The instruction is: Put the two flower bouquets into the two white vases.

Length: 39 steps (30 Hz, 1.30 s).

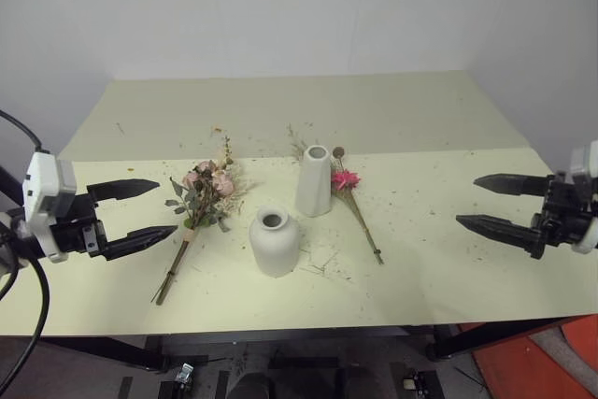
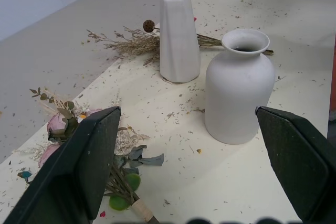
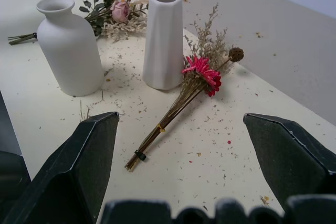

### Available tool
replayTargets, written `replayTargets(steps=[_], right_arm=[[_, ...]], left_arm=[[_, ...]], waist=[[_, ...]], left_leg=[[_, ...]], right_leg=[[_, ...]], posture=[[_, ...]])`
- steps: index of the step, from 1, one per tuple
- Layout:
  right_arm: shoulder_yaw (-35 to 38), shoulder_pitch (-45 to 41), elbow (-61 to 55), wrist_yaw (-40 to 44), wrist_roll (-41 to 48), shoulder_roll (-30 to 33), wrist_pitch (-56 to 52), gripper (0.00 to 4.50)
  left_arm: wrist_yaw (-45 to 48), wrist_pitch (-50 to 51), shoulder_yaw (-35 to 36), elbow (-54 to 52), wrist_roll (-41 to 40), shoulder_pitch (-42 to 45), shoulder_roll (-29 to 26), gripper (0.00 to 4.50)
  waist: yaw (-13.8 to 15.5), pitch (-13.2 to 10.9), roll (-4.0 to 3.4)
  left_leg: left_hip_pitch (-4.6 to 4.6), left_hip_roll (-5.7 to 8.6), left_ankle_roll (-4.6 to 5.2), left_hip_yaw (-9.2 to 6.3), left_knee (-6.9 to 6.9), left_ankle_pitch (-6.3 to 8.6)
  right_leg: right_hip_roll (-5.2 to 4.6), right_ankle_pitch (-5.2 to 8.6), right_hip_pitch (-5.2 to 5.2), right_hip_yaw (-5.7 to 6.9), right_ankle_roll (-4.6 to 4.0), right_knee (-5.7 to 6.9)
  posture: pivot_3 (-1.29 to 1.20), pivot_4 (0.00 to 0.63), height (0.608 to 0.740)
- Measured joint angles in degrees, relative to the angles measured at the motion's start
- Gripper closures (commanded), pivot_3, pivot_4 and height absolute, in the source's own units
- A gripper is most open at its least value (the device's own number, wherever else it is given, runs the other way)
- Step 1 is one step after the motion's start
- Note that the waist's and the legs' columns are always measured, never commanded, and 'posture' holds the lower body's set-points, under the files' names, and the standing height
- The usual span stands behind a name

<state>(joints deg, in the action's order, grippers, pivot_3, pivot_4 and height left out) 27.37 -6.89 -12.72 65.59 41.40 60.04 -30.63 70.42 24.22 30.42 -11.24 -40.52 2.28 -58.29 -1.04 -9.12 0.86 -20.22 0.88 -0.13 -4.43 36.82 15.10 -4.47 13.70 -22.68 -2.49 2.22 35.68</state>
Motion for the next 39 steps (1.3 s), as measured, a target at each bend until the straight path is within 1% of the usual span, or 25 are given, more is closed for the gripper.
replayTargets(steps=[13, 16, 20, 22, 24, 27, 29, 31, 34, 35, 36, 39], right_arm=[[-2.4, -2.4, 0.7, -0.3, -1.4, -0.4, 0.1, 0.0], [-7.0, -6.2, 0.7, -3.4, -4.4, -0.9, 0.0, 0.0], [-17.5, -14.4, 0.4, -8.2, -7.7, -2.3, -4.9, 0.0], [-21.5, -17.4, -0.1, -9.7, -9.1, -2.4, -8.1, 0.0], [-25.9, -22.4, 0.4, -12.0, -10.9, -3.3, -12.5, 0.0], [-31.0, -31.1, 3.0, -15.6, -12.4, -6.6, -21.1, 0.0], [-34.7, -39.2, 7.6, -18.7, -13.8, -10.7, -29.1, 0.0], [-38.1, -45.4, 11.1, -20.8, -15.5, -13.6, -34.9, 0.0], [-43.9, -53.5, 18.0, -20.6, -17.2, -16.5, -41.8, 0.0], [-46.2, -56.5, 20.7, -19.9, -17.7, -17.4, -43.9, 0.0], [-47.6, -58.3, 22.3, -19.3, -17.8, -17.9, -45.0, 0.0], [-55.8, -65.4, 30.7, -15.7, -19.9, -20.2, -47.3, 0.0]], left_arm=[[0.2, 0.2, 0.0, 0.0, 0.0, 0.0, 0.0, 0.03], [0.3, 0.2, -1.6, 0.1, -0.1, 2.7, 0.1, 0.03], [1.3, 0.0, -7.1, 2.0, -0.2, 10.9, 0.9, 0.03], [2.2, -0.1, -8.9, 3.1, -0.1, 13.3, 1.1, 0.03], [3.4, -0.3, -10.7, 5.2, 0.1, 15.9, 1.4, 0.03], [5.0, -0.7, -13.3, 7.3, 0.8, 18.7, 1.6, 0.03], [5.8, -1.6, -14.7, 9.2, 1.6, 20.5, 2.2, 0.03], [6.2, -2.1, -15.7, 9.9, 2.2, 21.8, 2.7, 0.03], [6.9, -2.9, -16.5, 11.2, 2.7, 23.0, 3.4, 0.03], [7.0, -3.0, -16.8, 11.8, 2.9, 23.4, 3.7, 0.03], [7.2, -3.1, -17.1, 12.0, 3.1, 23.7, 3.9, 0.03], [7.9, -3.4, -17.9, 12.5, 3.8, 24.2, 4.3, 0.03]], waist=[[0.0, 0.0, 0.0], [-0.2, 0.0, 0.0], [-0.2, 0.0, 0.0], [-0.2, 0.0, 0.0], [-0.4, 0.0, 0.0], [-0.8, 0.0, 0.0], [-1.4, 0.0, -0.01], [-1.4, 0.0, -0.01], [-1.4, 0.0, -0.02], [-1.5, 0.0, -0.03], [-1.5, 0.0, -0.02], [-1.6, 0.0, -0.03]], left_leg=[[0.01, 0.0, 0.0, 0.01, 0.0, 0.0], [0.03, 0.0, -0.01, 0.02, 0.02, -0.01], [-0.01, 0.02, -0.02, 0.02, 0.02, -0.01], [-0.18, 0.02, -0.02, 0.02, 0.02, -0.01], [-0.31, 0.03, -0.02, 0.02, 0.02, -0.01], [-0.4, 0.03, -0.02, 0.0, 0.05, -0.02], [-0.43, 0.05, -0.03, -0.01, 0.07, -0.02], [-0.45, 0.04, -0.02, -0.03, 0.06, -0.02], [-0.65, 0.05, -0.02, -0.03, 0.09, -0.02], [-0.86, 0.06, -0.02, -0.03, 0.14, -0.03], [-0.98, 0.06, -0.03, -0.01, 0.15, -0.04], [-1.08, 0.06, -0.07, -0.02, 0.15, -0.07]], right_leg=[[0.0, 0.0, -0.02, 0.0, -0.01, 0.03], [0.01, -0.01, -0.02, -0.01, -0.01, 0.08], [0.02, -0.01, -0.13, -0.02, -0.02, 0.14], [0.01, -0.02, -0.37, -0.03, -0.03, 0.19], [0.01, -0.02, -0.54, -0.05, -0.04, 0.19], [0.01, -0.03, -0.6, -0.04, -0.06, 0.18], [0.01, -0.06, -0.63, -0.04, -0.08, 0.21], [0.02, -0.07, -0.67, -0.01, -0.1, 0.23], [0.01, -0.07, -0.9, -0.02, -0.1, 0.28], [0.0, -0.08, -1.16, -0.03, -0.1, 0.36], [0.0, -0.09, -1.34, -0.04, -0.11, 0.44], [0.01, -0.11, -1.48, -0.03, -0.14, 0.57]], posture=[[0.0, 0.15, 0.74], [0.0, 0.15, 0.74], [0.0, 0.15, 0.74], [0.0, 0.15, 0.74], [0.0, 0.15, 0.74], [0.0, 0.15, 0.74], [0.0, 0.15, 0.74], [0.0, 0.15, 0.74], [0.0, 0.15, 0.74], [0.0, 0.15, 0.74], [0.0, 0.15, 0.74], [0.0, 0.15, 0.74]])
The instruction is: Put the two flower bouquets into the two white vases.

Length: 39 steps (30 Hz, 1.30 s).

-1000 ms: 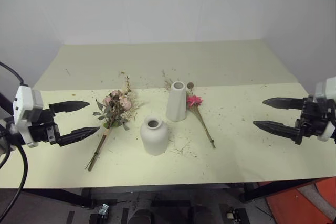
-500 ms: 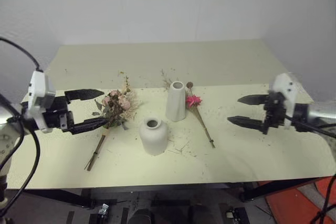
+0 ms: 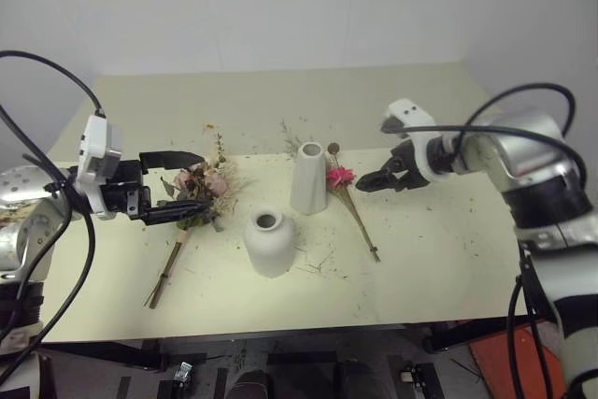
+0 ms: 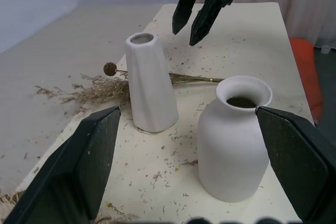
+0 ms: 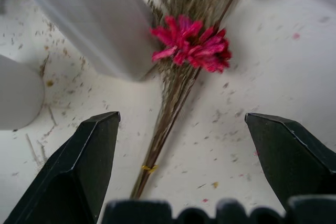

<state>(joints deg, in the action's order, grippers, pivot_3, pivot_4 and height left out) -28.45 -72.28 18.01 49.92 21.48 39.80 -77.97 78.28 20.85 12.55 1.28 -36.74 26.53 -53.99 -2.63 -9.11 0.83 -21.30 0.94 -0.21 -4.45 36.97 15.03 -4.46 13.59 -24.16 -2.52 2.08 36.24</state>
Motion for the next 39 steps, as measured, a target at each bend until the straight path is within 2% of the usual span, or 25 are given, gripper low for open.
replayTargets(steps=[8, 16, 23, 27, 33, 37, 38, 39], right_arm=[[-13.4, -5.8, 19.5, 8.9, -7.5, -8.3, 3.8, 0.0], [-16.0, -7.5, 27.4, 13.4, -13.2, -15.7, 8.0, 0.0], [-15.9, -6.8, 31.3, 13.7, -17.2, -19.8, 10.6, 0.0], [-15.5, -6.2, 32.8, 13.7, -20.2, -20.9, 12.8, 0.86], [-14.5, -4.6, 31.3, 14.4, -22.6, -19.7, 13.8, 2.98], [-11.3, -3.0, 29.8, 14.1, -22.7, -18.2, 12.2, 4.29], [-9.8, -2.7, 29.6, 13.4, -22.5, -18.1, 11.0, 4.48], [-8.4, -2.5, 29.6, 12.8, -22.3, -17.9, 9.8, 4.48]], left_arm=[[1.5, -0.9, -0.5, 1.3, 0.7, 2.2, 1.1, 0.03], [3.2, -0.8, -0.5, 2.3, 0.5, 3.8, 1.2, 0.03], [3.5, -0.5, -0.1, 3.6, -0.5, 6.0, 1.8, 0.03], [3.0, -0.4, 0.6, 4.0, -1.6, 7.0, 1.9, 0.0], [1.1, 0.6, 1.9, 4.1, -2.2, 7.0, 2.7, 0.0], [0.0, 0.6, 2.4, 4.2, -2.7, 7.0, 2.8, 0.0], [-0.5, 0.6, 2.6, 4.2, -2.9, 7.0, 2.9, 0.0], [-0.9, 0.7, 2.9, 4.2, -2.9, 7.0, 3.1, 0.0]], waist=[[-0.1, 0.0, -0.02], [-1.4, 0.0, -0.03], [-1.5, 0.0, -0.04], [-1.5, 0.1, -0.03], [-1.5, 0.1, -0.01], [-1.4, 0.1, 0.0], [-1.4, 0.1, -0.01], [-1.4, 0.1, -0.01]], left_leg=[[-0.01, 0.01, -0.02, 0.0, 0.01, -0.01], [0.05, 0.01, -0.12, -0.02, 0.05, -0.07], [0.11, 0.01, -0.14, -0.05, 0.05, -0.08], [0.13, 0.02, -0.15, -0.06, 0.07, -0.09], [0.16, 0.02, -0.16, -0.08, 0.07, -0.09], [0.16, 0.02, -0.16, -0.08, 0.07, -0.09], [0.16, 0.02, -0.16, -0.08, 0.07, -0.09], [0.15, 0.02, -0.17, -0.08, 0.07, -0.1]], right_leg=[[0.01, -0.02, -0.05, 0.0, 0.0, 0.19], [0.0, -0.02, -0.1, 0.03, 0.0, 0.48], [0.0, -0.02, -0.1, 0.04, 0.0, 0.55], [0.0, -0.02, -0.08, 0.04, 0.0, 0.56], [0.0, -0.02, -0.07, 0.05, 0.0, 0.61], [0.0, -0.02, -0.06, 0.05, 0.0, 0.6], [0.0, -0.02, -0.06, 0.05, 0.0, 0.6], [0.0, -0.02, -0.06, 0.05, 0.0, 0.6]], posture=[[0.0, 0.15, 0.74], [0.0, 0.15, 0.74], [0.0, 0.15, 0.74], [0.0, 0.15, 0.74], [0.0, 0.15, 0.74], [0.0, 0.15, 0.74], [0.0, 0.15, 0.74], [0.0, 0.15, 0.74]])
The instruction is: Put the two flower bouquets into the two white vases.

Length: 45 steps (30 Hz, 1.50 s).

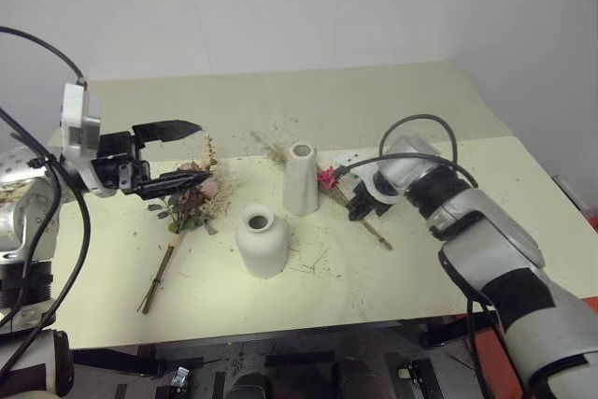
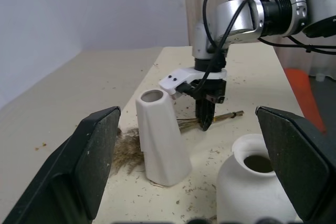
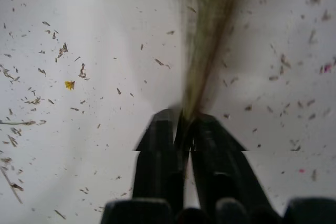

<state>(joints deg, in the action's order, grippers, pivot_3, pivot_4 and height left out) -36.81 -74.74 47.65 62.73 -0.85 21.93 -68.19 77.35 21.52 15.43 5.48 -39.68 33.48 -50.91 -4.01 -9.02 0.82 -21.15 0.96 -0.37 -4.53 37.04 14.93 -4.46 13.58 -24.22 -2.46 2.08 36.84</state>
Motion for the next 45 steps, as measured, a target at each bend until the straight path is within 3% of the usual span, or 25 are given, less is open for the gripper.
replayTargets(steps=[2, 8, 11, 14, 18, 23, 30, 38, 45], right_arm=[[4.5, 0.4, 0.1, -2.9, 0.6, 0.3, -2.7, 4.48], [27.9, 1.1, -1.8, -19.9, 3.1, 4.4, -5.5, 4.48], [40.3, 6.0, -12.4, -29.6, 4.6, 4.6, 1.5, 4.48], [47.1, 9.5, -21.1, -35.7, 6.0, 3.2, 8.6, 4.48], [55.4, 10.9, -30.9, -36.6, 13.8, -1.0, 15.6, 4.48], [58.1, 10.9, -39.7, -34.3, 23.9, -5.4, 17.7, 4.48], [54.7, 10.9, -42.3, -32.9, 28.8, -9.1, 20.2, 4.48], [43.7, 15.4, -43.4, -28.4, 28.4, -10.4, 25.5, 4.48], [41.1, 16.7, -42.0, -27.6, 26.8, -9.9, 29.5, 4.48]], left_arm=[[-0.7, 0.2, 0.6, 0.0, -0.3, 0.0, 0.2, 0.0], [-2.9, 4.9, 0.5, 0.2, -0.6, -0.2, -0.9, 0.0], [-3.3, 6.2, 0.2, 1.2, 0.3, -0.1, -1.7, 0.0], [-3.6, 6.8, -0.5, 2.2, 1.3, 0.1, -1.7, 0.0], [-3.1, 7.0, -0.8, 3.1, 1.5, 1.2, -1.7, 0.0], [-2.6, 7.1, -0.8, 3.3, 1.7, 1.5, -2.5, 0.0], [-1.9, 7.4, 0.9, 3.1, 1.4, -1.4, -4.2, 0.0], [-1.8, 8.3, 3.4, 0.6, 1.0, -4.3, -5.3, 0.0], [-2.5, 8.9, 4.4, -1.3, 0.0, -5.4, -5.3, 0.0]], waist=[[0.0, 0.0, 0.0], [0.1, 0.0, 0.0], [0.1, 0.0, 0.0], [-0.2, 0.0, 0.0], [-0.3, 0.0, 0.0], [-0.1, 0.0, 0.0], [-0.2, 0.0, -0.01], [0.0, 0.0, -0.01], [0.0, 0.0, 0.0]], left_leg=[[-0.01, 0.01, -0.02, 0.0, 0.0, -0.01], [-0.05, 0.03, -0.03, 0.01, -0.06, -0.02], [-0.05, 0.03, -0.03, 0.03, -0.08, -0.02], [-0.02, 0.01, -0.03, 0.07, -0.07, -0.02], [-0.01, -0.01, -0.02, 0.09, -0.08, -0.02], [0.0, -0.01, -0.02, 0.08, -0.07, -0.02], [0.03, -0.01, -0.02, 0.07, -0.08, -0.02], [0.02, -0.01, -0.03, 0.06, -0.07, -0.03], [0.03, -0.01, -0.04, 0.05, -0.07, -0.03]], right_leg=[[-0.01, 0.0, -0.02, -0.02, 0.0, 0.0], [-0.04, 0.0, -0.03, -0.03, -0.01, -0.04], [-0.04, -0.01, -0.01, -0.03, 0.0, -0.04], [-0.01, -0.01, -0.03, -0.09, 0.0, 0.0], [0.01, -0.01, -0.04, -0.12, 0.0, 0.03], [-0.01, -0.01, -0.01, -0.1, 0.0, 0.03], [0.01, -0.01, -0.03, -0.1, 0.0, 0.07], [0.0, -0.01, -0.02, -0.06, 0.0, 0.06], [0.0, -0.01, -0.01, -0.06, 0.0, 0.06]], posture=[[0.0, 0.15, 0.74], [0.0, 0.15, 0.74], [0.0, 0.15, 0.74], [0.0, 0.15, 0.74], [0.0, 0.15, 0.74], [0.0, 0.15, 0.74], [0.0, 0.15, 0.74], [0.0, 0.15, 0.74], [0.0, 0.15, 0.74]])
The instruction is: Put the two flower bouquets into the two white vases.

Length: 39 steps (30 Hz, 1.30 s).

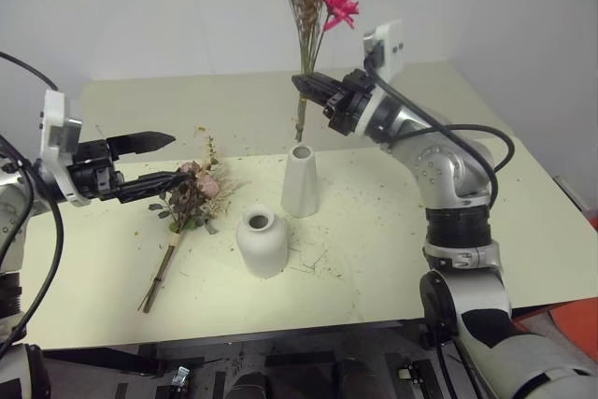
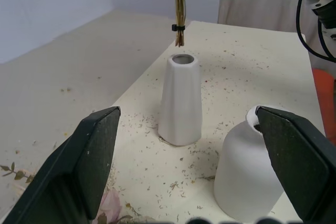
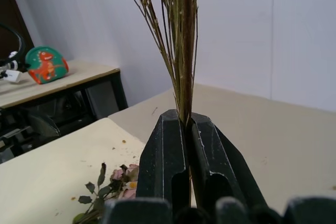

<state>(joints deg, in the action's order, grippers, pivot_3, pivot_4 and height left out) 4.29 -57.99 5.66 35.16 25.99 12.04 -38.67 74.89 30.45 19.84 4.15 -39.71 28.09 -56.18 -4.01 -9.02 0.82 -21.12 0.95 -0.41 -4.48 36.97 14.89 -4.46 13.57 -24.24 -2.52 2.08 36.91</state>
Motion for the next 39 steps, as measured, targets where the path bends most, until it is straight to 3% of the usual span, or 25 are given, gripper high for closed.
replayTargets(steps=[12, 26, 38, 39], right_arm=[[-3.6, 4.5, 1.6, 0.9, -1.1, 0.3, 1.6, 4.48], [-7.2, 9.0, 5.3, 0.8, -7.0, -1.6, 10.6, 4.48], [-8.0, 12.1, 1.6, 1.0, -7.8, -1.1, 12.6, 0.45], [-8.1, 12.2, 0.5, 1.2, -7.7, -0.6, 11.9, 0.45]], left_arm=[[-0.5, 0.2, 0.8, -1.0, -0.8, -1.1, -0.1, 0.0], [-1.3, 1.1, 0.8, -2.2, -0.9, -1.2, -0.1, 0.0], [-1.6, 2.2, 0.7, -2.5, -0.9, -1.0, -0.1, 0.0], [-1.6, 2.2, 0.6, -2.5, -0.9, -0.9, -0.1, 0.0]], waist=[[-0.1, 0.0, 0.0], [0.0, 0.0, 0.0], [0.0, 0.0, 0.0], [0.0, 0.0, 0.0]], left_leg=[[0.01, 0.0, 0.0, 0.01, 0.0, 0.0], [0.01, 0.0, 0.0, 0.0, 0.0, 0.0], [0.02, 0.0, -0.01, -0.01, 0.0, 0.0], [0.02, 0.0, -0.01, -0.01, 0.0, 0.0]], right_leg=[[0.0, 0.0, -0.01, -0.01, 0.0, 0.0], [0.01, 0.0, 0.0, -0.01, 0.0, 0.0], [0.01, 0.0, 0.0, 0.0, 0.0, 0.0], [0.01, 0.0, 0.0, 0.0, 0.0, 0.0]], posture=[[0.0, 0.15, 0.74], [0.0, 0.15, 0.74], [0.0, 0.15, 0.74], [0.0, 0.15, 0.74]])
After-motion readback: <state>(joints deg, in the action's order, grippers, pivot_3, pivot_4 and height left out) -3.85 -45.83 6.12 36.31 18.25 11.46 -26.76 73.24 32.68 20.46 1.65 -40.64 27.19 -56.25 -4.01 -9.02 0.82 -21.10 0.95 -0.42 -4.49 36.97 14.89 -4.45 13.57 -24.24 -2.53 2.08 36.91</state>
